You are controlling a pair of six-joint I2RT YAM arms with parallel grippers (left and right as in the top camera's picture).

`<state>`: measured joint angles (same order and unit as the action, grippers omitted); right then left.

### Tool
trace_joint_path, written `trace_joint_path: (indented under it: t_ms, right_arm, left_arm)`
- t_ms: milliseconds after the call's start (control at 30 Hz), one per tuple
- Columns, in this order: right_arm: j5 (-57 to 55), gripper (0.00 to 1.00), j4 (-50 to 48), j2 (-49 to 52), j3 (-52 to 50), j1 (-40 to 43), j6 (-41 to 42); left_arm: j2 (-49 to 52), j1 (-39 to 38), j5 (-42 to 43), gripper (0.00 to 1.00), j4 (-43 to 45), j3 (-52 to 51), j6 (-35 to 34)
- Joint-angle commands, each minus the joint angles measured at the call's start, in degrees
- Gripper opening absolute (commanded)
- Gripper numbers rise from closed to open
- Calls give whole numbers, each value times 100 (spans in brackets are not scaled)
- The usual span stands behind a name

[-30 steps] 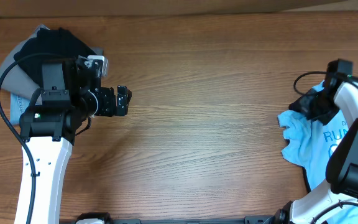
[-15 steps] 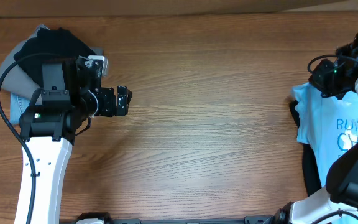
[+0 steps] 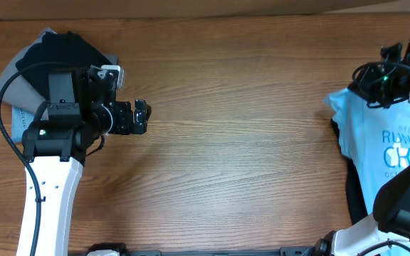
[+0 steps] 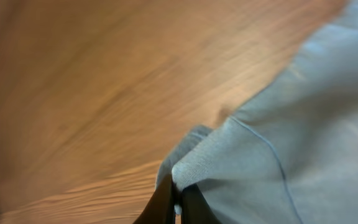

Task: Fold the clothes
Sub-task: 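Lift the blue t-shirt with the right gripper and drag it leftward to center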

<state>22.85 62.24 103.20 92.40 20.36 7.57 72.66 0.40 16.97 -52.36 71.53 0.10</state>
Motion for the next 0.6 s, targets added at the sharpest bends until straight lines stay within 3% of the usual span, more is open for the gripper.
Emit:
trace_joint_path:
  t_ms: [0,267,567]
  right_arm:
    - [898,4,39,-566,874,-337,192]
    - [787,4,284,-737,2345,-2026,612]
    - [352,4,-197,-455,2468,-5075,973]
  left_arm:
    - [24,4,63,100,0,146,-13]
    - [17,7,-85,100,-223,549,-11]
    - [17,155,-1202,100,-1478,2264,-13]
